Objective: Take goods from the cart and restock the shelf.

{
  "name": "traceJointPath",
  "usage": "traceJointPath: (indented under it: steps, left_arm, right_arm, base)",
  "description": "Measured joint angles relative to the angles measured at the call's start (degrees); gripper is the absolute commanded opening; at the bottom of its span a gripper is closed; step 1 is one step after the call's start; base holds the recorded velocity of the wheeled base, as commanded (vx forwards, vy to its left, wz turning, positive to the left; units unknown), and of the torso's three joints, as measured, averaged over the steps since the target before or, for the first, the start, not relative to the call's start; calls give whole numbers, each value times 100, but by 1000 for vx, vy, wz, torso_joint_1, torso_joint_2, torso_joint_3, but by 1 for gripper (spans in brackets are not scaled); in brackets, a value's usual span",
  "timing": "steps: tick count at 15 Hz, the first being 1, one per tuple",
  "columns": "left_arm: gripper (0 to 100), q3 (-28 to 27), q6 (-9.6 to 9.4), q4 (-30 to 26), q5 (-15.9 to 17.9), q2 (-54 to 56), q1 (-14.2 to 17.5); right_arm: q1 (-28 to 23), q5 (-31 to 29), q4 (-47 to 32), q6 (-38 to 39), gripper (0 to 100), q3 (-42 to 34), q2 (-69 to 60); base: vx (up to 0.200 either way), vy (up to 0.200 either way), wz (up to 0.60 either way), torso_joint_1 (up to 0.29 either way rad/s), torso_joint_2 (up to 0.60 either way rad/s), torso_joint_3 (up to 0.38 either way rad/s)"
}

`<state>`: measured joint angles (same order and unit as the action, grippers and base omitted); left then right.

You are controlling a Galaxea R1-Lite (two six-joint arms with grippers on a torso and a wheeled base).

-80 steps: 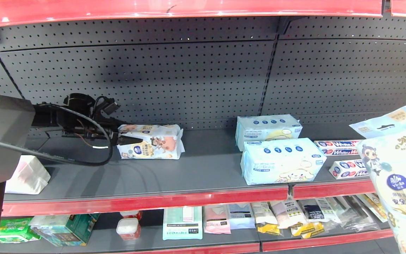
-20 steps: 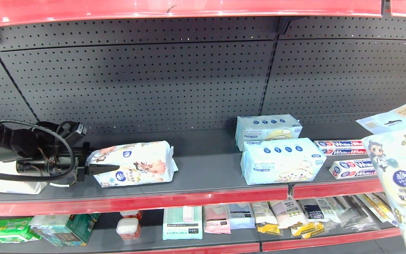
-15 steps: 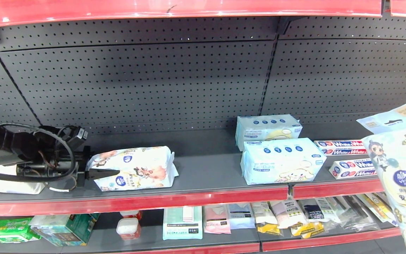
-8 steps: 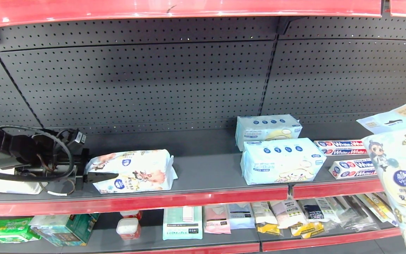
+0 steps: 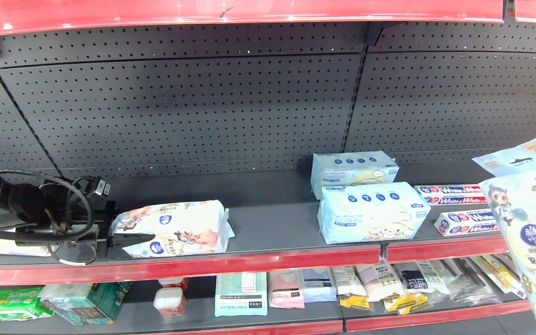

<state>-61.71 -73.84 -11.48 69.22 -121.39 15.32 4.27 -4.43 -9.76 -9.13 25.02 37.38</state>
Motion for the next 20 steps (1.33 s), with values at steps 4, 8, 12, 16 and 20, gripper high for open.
traceJointPath:
  steps: [4,8,12,16,20]
  left_arm:
    - [0,-89,-6,-11,5,-10,9]
    - [0,-212,-11,-99,20,-18,13]
    - [0,-216,-17,-112,33,-10,2]
    - [0,-172,-12,-124,38,33,2]
    - [0,-151,100,-124,33,39,-13]
  right_arm:
    - [5,-6,0,2,0,-2,-1]
    - [0,-6,0,2,0,0,-39]
    - [5,-9,0,0,0,-2,-59]
    - [0,-13,2,-6,0,-5,-63]
    - [0,-15,-5,-6,0,0,-63]
  base:
    - [0,0,0,0,0,0]
    - [0,0,0,0,0,0]
    - [0,0,0,0,0,0]
    - [0,0,0,0,0,0]
    - [0,0,0,0,0,0]
